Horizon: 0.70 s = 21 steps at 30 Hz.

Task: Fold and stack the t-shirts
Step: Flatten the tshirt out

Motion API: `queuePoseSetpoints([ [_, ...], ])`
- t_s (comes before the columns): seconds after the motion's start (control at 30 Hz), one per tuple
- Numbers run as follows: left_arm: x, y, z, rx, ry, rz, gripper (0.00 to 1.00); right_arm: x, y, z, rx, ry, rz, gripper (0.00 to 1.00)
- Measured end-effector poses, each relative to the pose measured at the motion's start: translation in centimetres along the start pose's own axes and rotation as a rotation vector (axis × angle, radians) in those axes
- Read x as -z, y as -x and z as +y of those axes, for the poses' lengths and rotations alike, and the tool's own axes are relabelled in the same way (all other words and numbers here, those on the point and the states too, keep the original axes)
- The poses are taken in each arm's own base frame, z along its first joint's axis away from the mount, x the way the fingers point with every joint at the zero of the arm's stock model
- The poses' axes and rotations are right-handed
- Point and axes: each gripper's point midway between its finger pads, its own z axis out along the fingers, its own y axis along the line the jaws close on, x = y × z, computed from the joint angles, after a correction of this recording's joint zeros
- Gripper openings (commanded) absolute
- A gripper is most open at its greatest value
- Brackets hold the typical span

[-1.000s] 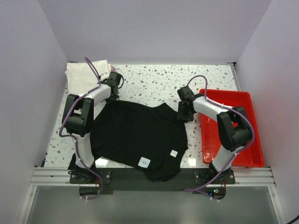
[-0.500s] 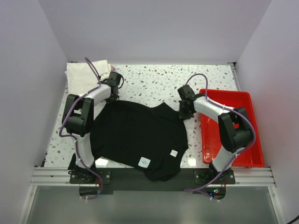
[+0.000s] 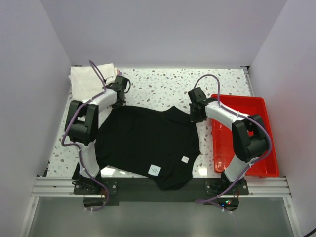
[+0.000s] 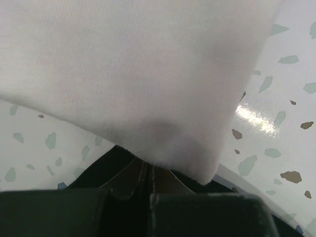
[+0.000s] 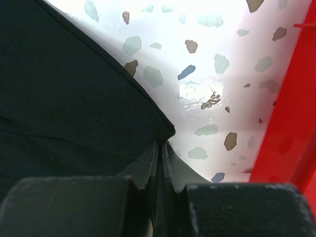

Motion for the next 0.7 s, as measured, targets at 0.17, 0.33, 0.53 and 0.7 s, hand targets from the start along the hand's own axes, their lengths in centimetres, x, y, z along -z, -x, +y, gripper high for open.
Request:
queuePoseSetpoints([
  [0.17,0.1,0.1,0.0,0.001,-0.002,-0.002,0.00,0.0,0.3,0.1,0.004,0.004,-0.010,0.24],
  [0.33,0.0,-0.1,0.1,0.000,-0.001,0.000,0.00,0.0,0.8,0.4,0.007,0.017,-0.023,0.28],
  [0.53,0.0,-0.3,0.2,-0.014,0.000,0.002,0.00,-0.7,1.2,1.1,0.008,0.041,-0.024,0.29],
  [0.7,0.0,-0.2,0.2,-0.014,-0.001,0.000,0.00,-1.2,1.2,1.2,0.008,0.035,-0.015,0.33],
])
